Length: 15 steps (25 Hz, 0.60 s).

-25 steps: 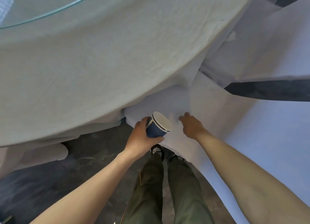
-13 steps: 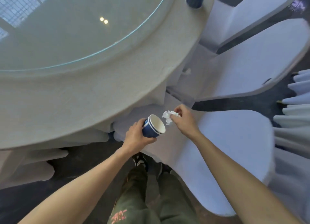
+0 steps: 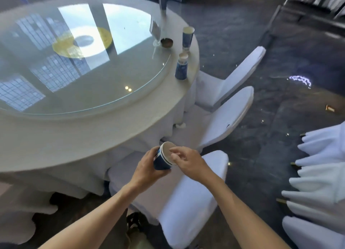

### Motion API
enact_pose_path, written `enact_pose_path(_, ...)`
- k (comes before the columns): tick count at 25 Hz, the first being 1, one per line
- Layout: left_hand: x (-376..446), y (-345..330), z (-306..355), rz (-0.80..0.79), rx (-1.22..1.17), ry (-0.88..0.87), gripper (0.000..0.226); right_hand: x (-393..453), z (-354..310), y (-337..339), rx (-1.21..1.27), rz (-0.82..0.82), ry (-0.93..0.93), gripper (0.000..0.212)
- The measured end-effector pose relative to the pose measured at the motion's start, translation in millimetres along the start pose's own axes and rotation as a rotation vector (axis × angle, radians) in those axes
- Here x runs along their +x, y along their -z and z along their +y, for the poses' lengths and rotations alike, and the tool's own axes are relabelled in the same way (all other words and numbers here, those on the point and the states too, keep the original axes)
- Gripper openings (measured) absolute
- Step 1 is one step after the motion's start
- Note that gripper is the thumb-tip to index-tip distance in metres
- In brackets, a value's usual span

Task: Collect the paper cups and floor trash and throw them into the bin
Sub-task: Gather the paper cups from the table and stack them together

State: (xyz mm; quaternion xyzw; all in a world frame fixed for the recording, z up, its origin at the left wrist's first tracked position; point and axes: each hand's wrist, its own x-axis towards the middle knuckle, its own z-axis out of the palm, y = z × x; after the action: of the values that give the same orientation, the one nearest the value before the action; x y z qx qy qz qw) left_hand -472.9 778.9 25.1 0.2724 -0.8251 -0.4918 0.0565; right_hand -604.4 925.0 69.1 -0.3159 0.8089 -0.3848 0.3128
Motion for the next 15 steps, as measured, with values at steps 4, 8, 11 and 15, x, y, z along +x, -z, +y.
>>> enact_pose_path(4,-34.8,-45.4,42.3,0.091,-0.045,-0.030,0.081,-50.6,12.2,40.0,-0.116,-0.149,0.076,0.020)
enact_pose_path(8,-51.4,-83.4,76.9,0.132,-0.046,-0.039,0.078,-78.4,32.9,68.3,-0.145,-0.176,0.085,0.024)
enact_pose_path(11,-45.5,-90.8,81.4,0.164,-0.038,-0.010,0.079,-66.6,38.9,84.4,-0.102,-0.193,0.085,0.020)
enact_pose_path(15,-21.9,-97.4,72.1,0.235,-0.074,0.053,0.082,-30.2,42.3,96.5,-0.037,-0.199,0.086,0.014)
